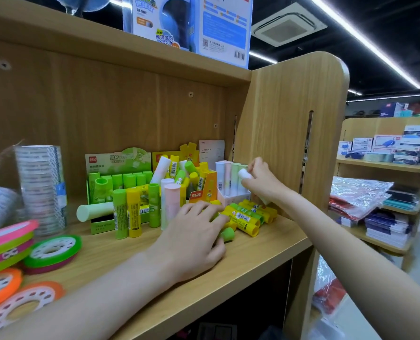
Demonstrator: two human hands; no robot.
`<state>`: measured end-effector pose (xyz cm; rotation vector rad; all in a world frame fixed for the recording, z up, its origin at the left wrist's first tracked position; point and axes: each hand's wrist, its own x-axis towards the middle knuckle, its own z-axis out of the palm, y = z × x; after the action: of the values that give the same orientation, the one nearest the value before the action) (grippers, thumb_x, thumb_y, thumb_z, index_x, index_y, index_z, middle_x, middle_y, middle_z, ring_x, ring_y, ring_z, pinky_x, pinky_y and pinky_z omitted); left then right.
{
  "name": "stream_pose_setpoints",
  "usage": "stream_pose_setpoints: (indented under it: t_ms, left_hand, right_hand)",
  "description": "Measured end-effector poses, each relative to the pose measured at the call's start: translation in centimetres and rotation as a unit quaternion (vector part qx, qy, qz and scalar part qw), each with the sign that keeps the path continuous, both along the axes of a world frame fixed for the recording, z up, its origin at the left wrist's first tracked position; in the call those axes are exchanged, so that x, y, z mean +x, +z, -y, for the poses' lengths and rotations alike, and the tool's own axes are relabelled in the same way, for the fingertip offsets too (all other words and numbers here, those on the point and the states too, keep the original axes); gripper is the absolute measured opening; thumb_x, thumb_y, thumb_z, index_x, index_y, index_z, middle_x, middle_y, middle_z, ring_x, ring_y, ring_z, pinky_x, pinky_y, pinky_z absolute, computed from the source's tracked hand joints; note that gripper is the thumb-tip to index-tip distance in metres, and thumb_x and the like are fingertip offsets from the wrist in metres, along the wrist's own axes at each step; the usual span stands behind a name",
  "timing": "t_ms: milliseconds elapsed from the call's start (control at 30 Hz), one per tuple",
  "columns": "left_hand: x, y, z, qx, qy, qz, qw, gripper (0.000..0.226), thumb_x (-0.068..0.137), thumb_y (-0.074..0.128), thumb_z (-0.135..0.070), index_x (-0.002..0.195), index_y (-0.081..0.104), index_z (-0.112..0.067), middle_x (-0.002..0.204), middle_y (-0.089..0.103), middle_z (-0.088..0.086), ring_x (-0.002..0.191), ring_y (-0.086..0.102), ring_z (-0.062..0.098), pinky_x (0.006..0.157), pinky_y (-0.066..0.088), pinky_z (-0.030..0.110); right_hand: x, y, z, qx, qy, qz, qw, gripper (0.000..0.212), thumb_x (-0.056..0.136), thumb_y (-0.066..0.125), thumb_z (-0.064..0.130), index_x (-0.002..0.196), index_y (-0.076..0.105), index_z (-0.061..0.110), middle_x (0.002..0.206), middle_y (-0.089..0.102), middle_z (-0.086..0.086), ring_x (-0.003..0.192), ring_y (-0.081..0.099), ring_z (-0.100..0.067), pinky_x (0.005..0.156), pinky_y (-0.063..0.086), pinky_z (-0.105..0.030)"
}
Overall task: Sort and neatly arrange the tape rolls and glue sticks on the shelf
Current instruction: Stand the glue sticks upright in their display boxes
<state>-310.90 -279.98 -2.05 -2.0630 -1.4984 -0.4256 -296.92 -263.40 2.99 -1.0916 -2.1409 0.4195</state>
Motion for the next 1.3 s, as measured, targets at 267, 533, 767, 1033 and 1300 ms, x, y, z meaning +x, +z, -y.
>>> stream_pose_setpoints:
  t_ms: [267,533,767,1033,1300]
  left_hand:
    - [0.1,0.1,0.1,-0.037,-0.001,0.008,0.999,0.05,0.08,0.026,-0.041,0.101,0.066,-0.02,0.109,0.064,-0.004,0.104,0.057,0.021,0.076,0.05,0.032]
    - [0.0,-0.2,-0.2,-0.047,-0.004,0.021,0.999,0.073,0.076,0.004,-0.047,0.124,0.052,-0.019,0.132,0.048,-0.002,0.128,0.033,0.022,0.099,0.035,0.036]
    - [-0.1,-0.5,-0.3,-0.05,-0.006,0.023,0.998,0.074,0.076,0.003,-0.047,0.126,0.05,-0.02,0.133,0.047,-0.003,0.128,0.031,0.02,0.099,0.033,0.035]
    - [-0.1,-0.4,-0.1,-0.045,-0.009,0.032,0.998,0.067,0.078,0.011,-0.044,0.12,0.055,-0.018,0.13,0.051,0.001,0.125,0.04,0.022,0.096,0.038,0.034]
    - [0.2,0.1,0.3,-0.043,-0.009,0.027,0.999,0.064,0.08,0.015,-0.042,0.118,0.058,-0.014,0.128,0.054,0.005,0.12,0.048,0.024,0.094,0.041,0.035]
  right_hand:
    - [-1.6,2.5,-1.5,0.089,0.003,0.075,0.993,0.019,0.079,0.067,0.01,0.09,0.054,0.015,0.094,0.052,-0.006,0.07,0.052,-0.019,0.047,0.037,-0.02]
    - [-3.4,1.1,-2.8,0.118,0.005,0.116,0.986,0.029,0.088,0.058,0.011,0.111,0.041,0.009,0.09,0.054,-0.015,0.075,0.054,-0.029,0.061,0.043,-0.036]
    - [-3.9,1.5,-3.3,0.259,-0.052,0.189,0.946,0.02,0.092,0.052,0.013,0.109,0.058,0.006,0.115,0.051,-0.01,0.099,0.052,-0.028,0.07,0.042,-0.034]
    - [-3.2,2.7,-4.3,0.198,-0.04,0.239,0.95,0.048,0.09,0.032,-0.007,0.129,0.054,0.013,0.128,0.053,-0.007,0.114,0.038,-0.026,0.085,0.043,-0.041]
    - [-0.8,2.3,-2.1,0.197,-0.01,0.16,0.967,0.046,0.084,0.038,-0.01,0.12,0.059,0.008,0.118,0.062,-0.014,0.114,0.049,-0.035,0.093,0.042,-0.038]
